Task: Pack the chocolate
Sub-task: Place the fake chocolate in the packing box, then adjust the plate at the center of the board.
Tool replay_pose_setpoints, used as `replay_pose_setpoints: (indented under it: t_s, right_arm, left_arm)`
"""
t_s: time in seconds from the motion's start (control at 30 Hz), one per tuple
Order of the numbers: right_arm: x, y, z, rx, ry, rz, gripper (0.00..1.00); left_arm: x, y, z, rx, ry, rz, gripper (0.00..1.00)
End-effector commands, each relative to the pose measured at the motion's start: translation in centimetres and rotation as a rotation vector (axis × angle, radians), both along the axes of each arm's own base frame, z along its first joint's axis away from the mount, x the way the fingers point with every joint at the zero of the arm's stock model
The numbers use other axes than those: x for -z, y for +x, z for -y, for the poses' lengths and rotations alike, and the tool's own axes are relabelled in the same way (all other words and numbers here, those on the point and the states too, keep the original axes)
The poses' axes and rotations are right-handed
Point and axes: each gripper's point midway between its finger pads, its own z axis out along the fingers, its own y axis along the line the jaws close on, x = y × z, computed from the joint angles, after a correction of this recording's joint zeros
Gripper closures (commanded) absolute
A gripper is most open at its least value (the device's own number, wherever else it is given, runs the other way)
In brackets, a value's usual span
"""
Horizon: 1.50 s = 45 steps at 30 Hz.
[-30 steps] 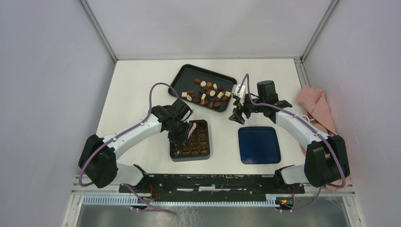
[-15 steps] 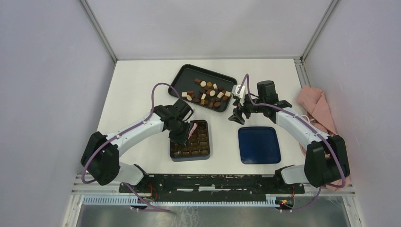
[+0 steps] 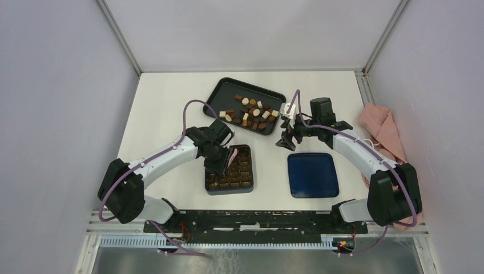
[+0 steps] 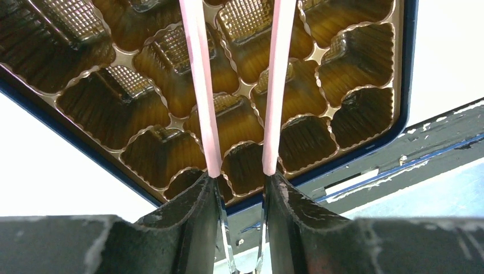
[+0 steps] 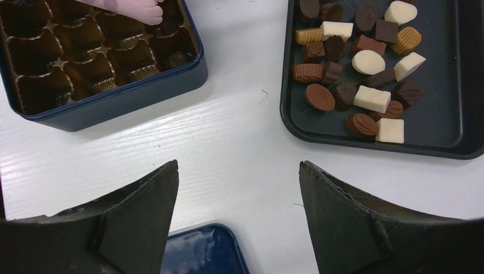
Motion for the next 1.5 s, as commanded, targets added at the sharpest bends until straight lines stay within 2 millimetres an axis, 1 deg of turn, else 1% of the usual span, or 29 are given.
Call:
replay_pose_setpoints:
  t_s: [0.0, 0.17, 0.27, 0.33, 0.37, 0.47, 0.5, 0.53, 0.57, 0.63, 0.67, 0.83, 0.9, 0.93, 0.97, 1.07, 1.13, 1.23, 1.3, 1.47]
  right_arm:
    - [-1.3, -0.1, -0.3, -0.025, 0.025, 0.032, 0.17]
    - [-1.3, -0.1, -0.3, -0.03, 0.026, 0.03, 0.17]
    - [-1.3, -0.2, -0.4, -0.036, 0.029, 0.029, 0.17]
    - [-1.4, -0.3, -0.5, -0.042, 0.031, 0.028, 0.17]
    - [-1.5, -0.3, -0.5, -0.043, 0.033, 0.03, 0.17]
    - [-1.6, -0.4, -0.5, -0.047, 0.033, 0.032, 0.17]
    - [-1.7, -0.4, -0.5, -0.048, 0.032, 0.036, 0.17]
    - [-1.7, -0.4, -0.5, -0.049, 0.031, 0.039, 0.17]
    - [-1.7, -0.4, -0.4, -0.05, 0.029, 0.042, 0.17]
    - [-1.7, -0.4, -0.4, -0.051, 0.029, 0.042, 0.17]
    - [-1.8, -0.4, -0.5, -0.053, 0.03, 0.042, 0.17]
    - [-2.0, -0.4, -0.4, -0.054, 0.029, 0.051, 0.17]
    - [-2.0, -0.4, -0.4, -0.053, 0.027, 0.055, 0.17]
    - [-2.0, -0.4, -0.4, -0.051, 0.026, 0.053, 0.17]
    - [-1.9, -0.4, -0.4, -0.052, 0.025, 0.054, 0.17]
    - [-1.8, -0.4, -0.3, -0.05, 0.022, 0.053, 0.17]
    - [-1.8, -0.3, -0.3, -0.049, 0.019, 0.053, 0.17]
    - [-1.8, -0.3, -0.3, -0.05, 0.019, 0.052, 0.17]
    - [-1.8, -0.3, -0.3, -0.051, 0.018, 0.056, 0.17]
    - [-1.8, -0.3, -0.3, -0.052, 0.016, 0.056, 0.17]
  left_arm:
    - [-2.6, 1.7, 1.8, 0.005, -0.089, 0.092, 0.62]
    - [-5.6, 2.2, 3.9, 0.008, -0.231, 0.134, 0.63]
    - [-7.0, 2.7, 4.4, 0.015, -0.262, 0.167, 0.63]
    - [-7.7, 3.7, 4.5, 0.016, -0.271, 0.191, 0.63]
    - [-8.0, 4.4, 4.3, 0.013, -0.272, 0.206, 0.63]
    - [-8.7, 7.4, 3.8, -0.019, -0.313, 0.247, 0.63]
    - [-9.0, 8.5, 3.6, -0.03, -0.329, 0.258, 0.63]
    - [-9.2, 10.0, 3.2, -0.044, -0.338, 0.268, 0.63]
    - [-9.4, 10.7, 3.2, -0.041, -0.346, 0.269, 0.63]
    - [-9.7, 12.6, 3.0, -0.037, -0.353, 0.27, 0.63]
    - [-10.3, 13.7, 3.0, -0.031, -0.359, 0.28, 0.63]
    - [-8.8, 18.0, 1.8, -0.016, -0.307, 0.221, 0.62]
    - [-7.5, 19.9, 1.7, -0.017, -0.302, 0.183, 0.62]
    - [-7.7, 20.7, 1.7, -0.019, -0.311, 0.186, 0.62]
    - [-6.8, 21.8, 1.7, -0.024, -0.305, 0.166, 0.62]
    - [-5.6, 24.3, 1.4, -0.026, -0.273, 0.145, 0.62]
    - [-4.7, 25.6, 1.0, -0.021, -0.238, 0.134, 0.62]
    - [-3.0, 27.2, 0.0, -0.007, -0.152, 0.125, 0.62]
    - [-1.9, 27.9, -0.4, -0.015, -0.123, 0.118, 0.62]
    - [-0.3, 28.8, -0.1, -0.015, -0.109, 0.111, 0.61]
